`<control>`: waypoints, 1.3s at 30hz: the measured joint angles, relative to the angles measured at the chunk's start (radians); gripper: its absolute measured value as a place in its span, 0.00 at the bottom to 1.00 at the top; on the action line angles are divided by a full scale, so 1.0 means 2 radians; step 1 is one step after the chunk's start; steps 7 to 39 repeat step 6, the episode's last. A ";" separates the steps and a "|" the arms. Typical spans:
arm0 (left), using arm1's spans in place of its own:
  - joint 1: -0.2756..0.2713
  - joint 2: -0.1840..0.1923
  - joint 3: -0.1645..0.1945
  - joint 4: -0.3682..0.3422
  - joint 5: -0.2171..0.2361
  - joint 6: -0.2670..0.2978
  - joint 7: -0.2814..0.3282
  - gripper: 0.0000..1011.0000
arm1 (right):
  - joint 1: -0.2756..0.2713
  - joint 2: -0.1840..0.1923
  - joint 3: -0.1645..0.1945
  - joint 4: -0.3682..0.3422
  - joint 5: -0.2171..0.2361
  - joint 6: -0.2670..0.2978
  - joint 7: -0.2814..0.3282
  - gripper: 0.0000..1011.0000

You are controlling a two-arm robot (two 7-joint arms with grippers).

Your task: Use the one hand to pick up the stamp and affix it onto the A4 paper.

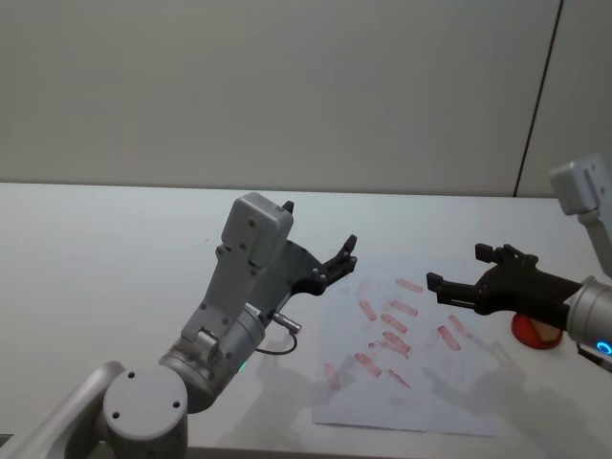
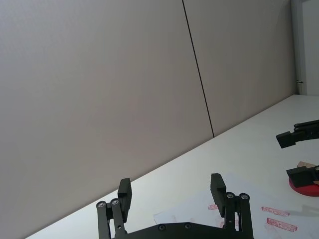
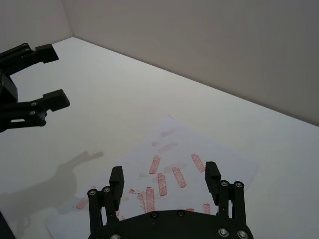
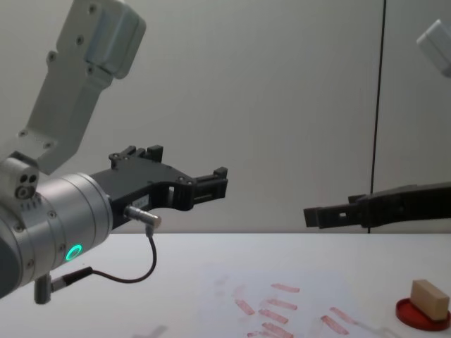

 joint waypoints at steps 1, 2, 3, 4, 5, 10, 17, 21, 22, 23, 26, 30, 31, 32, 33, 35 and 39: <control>0.000 0.000 0.000 0.000 0.000 0.000 0.000 0.99 | 0.000 0.000 0.000 0.000 0.000 0.000 0.000 0.99; 0.000 0.000 0.000 0.000 0.000 0.000 0.000 0.99 | 0.000 0.000 0.000 0.000 0.000 0.000 0.000 0.99; 0.000 0.000 0.000 0.000 0.000 0.000 0.000 0.99 | 0.000 0.000 0.000 0.000 0.000 0.000 0.001 0.99; 0.000 0.000 0.000 0.000 0.000 0.000 0.000 0.99 | 0.000 0.000 0.000 0.000 0.000 0.000 0.001 0.99; 0.000 0.000 0.000 0.000 0.000 0.000 0.000 0.99 | 0.000 0.000 0.000 0.000 0.000 0.000 0.001 0.99; 0.000 0.000 0.000 0.000 0.000 0.000 0.000 0.99 | 0.000 0.000 0.000 0.000 0.000 0.000 0.001 0.99; 0.000 0.000 0.000 0.000 0.000 0.000 0.000 0.99 | 0.000 0.000 0.000 0.000 0.000 0.000 0.001 0.99; 0.000 0.000 0.000 0.000 0.000 0.000 0.000 0.99 | 0.000 0.000 0.000 0.000 0.000 0.000 0.001 0.99; 0.000 0.000 0.000 0.000 0.000 0.000 0.000 0.99 | 0.000 0.000 0.000 0.000 0.000 0.000 0.001 0.99; 0.000 0.000 0.000 0.000 0.000 0.000 0.000 0.99 | 0.000 0.000 0.000 0.000 0.000 0.000 0.001 0.99; 0.000 0.000 0.000 0.000 0.000 0.000 0.000 0.99 | 0.000 0.000 0.000 0.000 0.000 0.000 0.001 0.99; 0.000 0.000 0.000 0.000 0.000 0.000 0.000 0.99 | 0.000 0.000 0.000 0.000 0.000 0.000 0.001 0.99; 0.000 0.000 0.000 0.000 0.000 0.000 0.000 0.99 | 0.000 0.000 0.000 0.000 0.000 0.000 0.001 0.99; 0.000 0.000 0.000 0.000 0.000 0.000 0.000 0.99 | 0.000 0.000 0.000 0.000 0.000 0.000 0.001 0.99; 0.000 0.000 0.000 0.000 0.000 0.000 0.000 0.99 | 0.000 0.000 0.000 0.000 0.000 0.000 0.001 0.99; 0.000 0.000 0.000 0.000 0.000 0.000 0.000 0.99 | 0.000 0.000 0.000 0.000 0.000 0.000 0.001 0.99; 0.000 0.000 0.000 0.000 0.000 0.000 0.000 0.99 | 0.000 0.000 0.000 0.000 0.000 0.000 0.001 0.99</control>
